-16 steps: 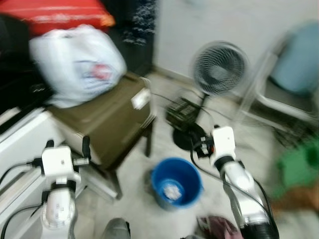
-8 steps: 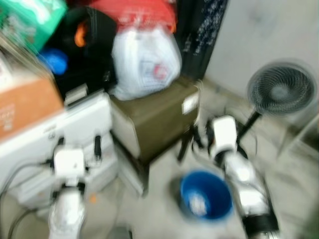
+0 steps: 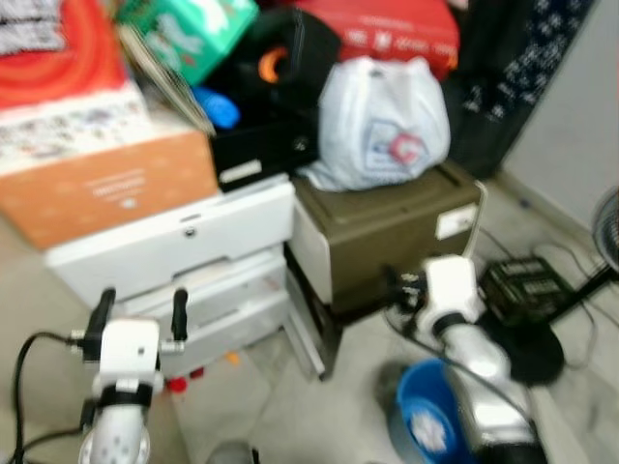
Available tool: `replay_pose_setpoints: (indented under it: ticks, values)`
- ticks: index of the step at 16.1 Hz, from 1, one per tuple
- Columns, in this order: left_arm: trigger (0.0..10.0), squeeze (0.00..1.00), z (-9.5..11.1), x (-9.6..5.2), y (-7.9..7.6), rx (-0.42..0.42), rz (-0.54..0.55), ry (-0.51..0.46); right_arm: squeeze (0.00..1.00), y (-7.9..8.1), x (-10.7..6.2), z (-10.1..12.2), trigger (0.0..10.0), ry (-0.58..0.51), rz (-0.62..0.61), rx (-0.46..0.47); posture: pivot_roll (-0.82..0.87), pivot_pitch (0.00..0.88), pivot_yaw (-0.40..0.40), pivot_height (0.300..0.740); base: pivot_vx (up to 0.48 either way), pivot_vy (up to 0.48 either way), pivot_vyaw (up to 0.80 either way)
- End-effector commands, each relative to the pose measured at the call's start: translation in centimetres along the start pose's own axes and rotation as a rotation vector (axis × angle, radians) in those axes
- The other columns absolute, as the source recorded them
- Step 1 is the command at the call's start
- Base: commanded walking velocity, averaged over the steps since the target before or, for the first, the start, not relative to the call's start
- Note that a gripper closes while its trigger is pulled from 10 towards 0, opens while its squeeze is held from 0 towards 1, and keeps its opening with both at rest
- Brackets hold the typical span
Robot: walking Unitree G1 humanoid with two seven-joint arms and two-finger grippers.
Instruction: Clean up the room
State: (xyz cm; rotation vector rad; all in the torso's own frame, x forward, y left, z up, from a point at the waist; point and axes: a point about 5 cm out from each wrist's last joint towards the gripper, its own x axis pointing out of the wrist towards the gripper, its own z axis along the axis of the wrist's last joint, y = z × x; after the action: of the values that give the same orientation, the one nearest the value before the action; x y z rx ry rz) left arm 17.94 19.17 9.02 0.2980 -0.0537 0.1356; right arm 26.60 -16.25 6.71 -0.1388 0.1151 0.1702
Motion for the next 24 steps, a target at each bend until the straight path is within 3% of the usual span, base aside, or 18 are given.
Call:
replay_pose_setpoints:
  ticks: [1,7,17,24]
  values:
    - [10.0,0.00,-0.1,0.0,-0.1,-0.012,0.016,0.011,0.00,-0.6,0.0,0.2,10.0,-0.007,-0.024,-0.014,-0.03,0.000,-0.008,0.740,0.000,0.000,0.80]
    - [10.0,0.00,-0.2,0.5,-0.4,0.012,0.033,0.007,0.00,-1.2,0.9,0.9,10.0,-0.019,-0.013,-0.049,-0.04,0.000,-0.021,0.740,0.000,0.000,0.80]
    - [10.0,0.00,0.0,1.3,-0.9,0.011,0.027,-0.004,0.00,-0.9,2.1,1.3,10.0,-0.039,0.004,-0.062,-0.03,0.000,-0.022,0.740,0.000,0.000,0.80]
    - [10.0,0.00,0.3,1.7,-0.9,0.006,-0.003,-0.010,0.00,-0.8,2.0,1.3,10.0,-0.048,0.006,-0.075,-0.04,0.000,-0.019,0.740,0.000,0.000,0.00]
